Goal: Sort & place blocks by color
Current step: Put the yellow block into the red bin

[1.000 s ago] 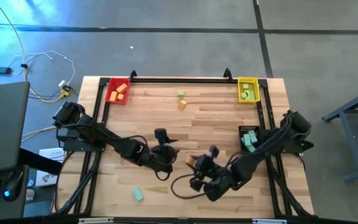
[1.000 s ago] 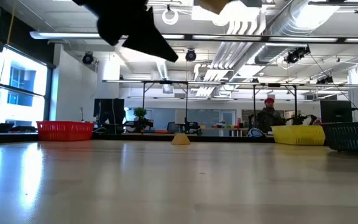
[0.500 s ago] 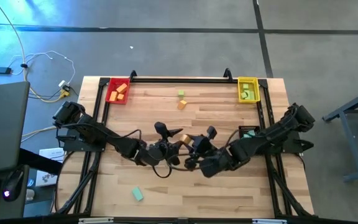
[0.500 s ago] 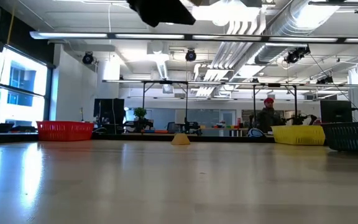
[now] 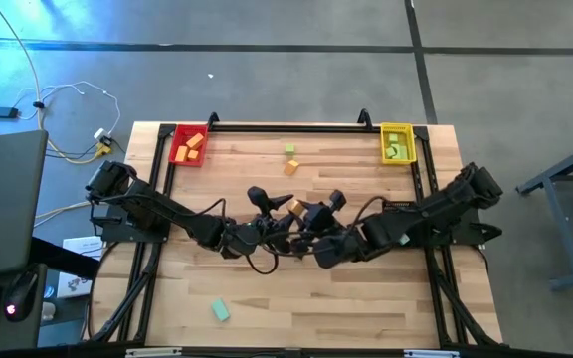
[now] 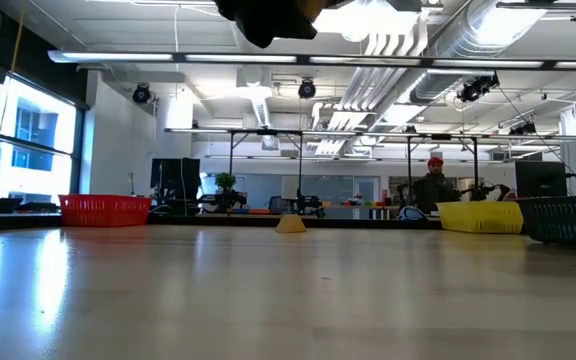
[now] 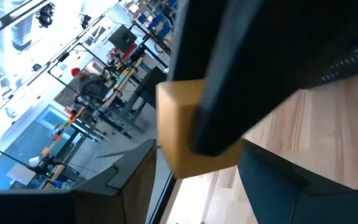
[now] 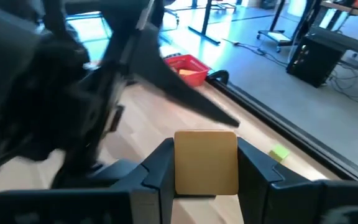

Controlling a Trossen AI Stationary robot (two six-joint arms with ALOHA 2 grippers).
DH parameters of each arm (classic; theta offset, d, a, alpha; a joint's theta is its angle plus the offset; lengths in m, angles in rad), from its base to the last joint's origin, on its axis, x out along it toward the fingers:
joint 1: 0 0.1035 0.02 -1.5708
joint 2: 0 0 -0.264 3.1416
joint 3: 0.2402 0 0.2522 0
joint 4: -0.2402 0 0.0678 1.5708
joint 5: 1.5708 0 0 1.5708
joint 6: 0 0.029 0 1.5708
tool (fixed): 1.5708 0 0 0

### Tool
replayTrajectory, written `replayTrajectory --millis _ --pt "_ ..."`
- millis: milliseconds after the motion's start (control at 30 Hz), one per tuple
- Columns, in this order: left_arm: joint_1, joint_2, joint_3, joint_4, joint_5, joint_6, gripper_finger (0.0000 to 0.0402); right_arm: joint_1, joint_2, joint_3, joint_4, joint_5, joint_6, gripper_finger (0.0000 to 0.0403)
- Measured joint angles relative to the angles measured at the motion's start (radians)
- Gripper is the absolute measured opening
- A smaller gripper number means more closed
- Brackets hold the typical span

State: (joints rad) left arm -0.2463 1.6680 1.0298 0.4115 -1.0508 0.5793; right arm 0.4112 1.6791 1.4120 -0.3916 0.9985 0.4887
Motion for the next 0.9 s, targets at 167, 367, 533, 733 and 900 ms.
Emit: replayTrajectory --millis 167,367,533,733,900 --pt "0.017 0.0 0.0 0.003 0.002 0.0 0.0204 -0.027 0.0 0.0 0.007 -0.002 -0.025 0.0101" --pt "0.037 0.0 0.0 0.039 0.023 0.0 0.0204 -0.053 0.0 0.0 0.002 -0.015 -0.026 0.0101" --pt "0.056 0.0 0.0 0.058 0.026 -0.028 0.0199 -0.065 0.0 0.0 0.002 -0.022 -0.026 0.0101" --pt "0.078 0.0 0.0 0.057 0.044 -0.036 0.016 -0.073 0.0 0.0 0.002 -0.033 -0.026 0.0108" --pt "0.082 0.0 0.0 0.057 0.055 -0.018 0.0123 -0.072 0.0 0.0 0.005 -0.028 -0.022 0.0109"
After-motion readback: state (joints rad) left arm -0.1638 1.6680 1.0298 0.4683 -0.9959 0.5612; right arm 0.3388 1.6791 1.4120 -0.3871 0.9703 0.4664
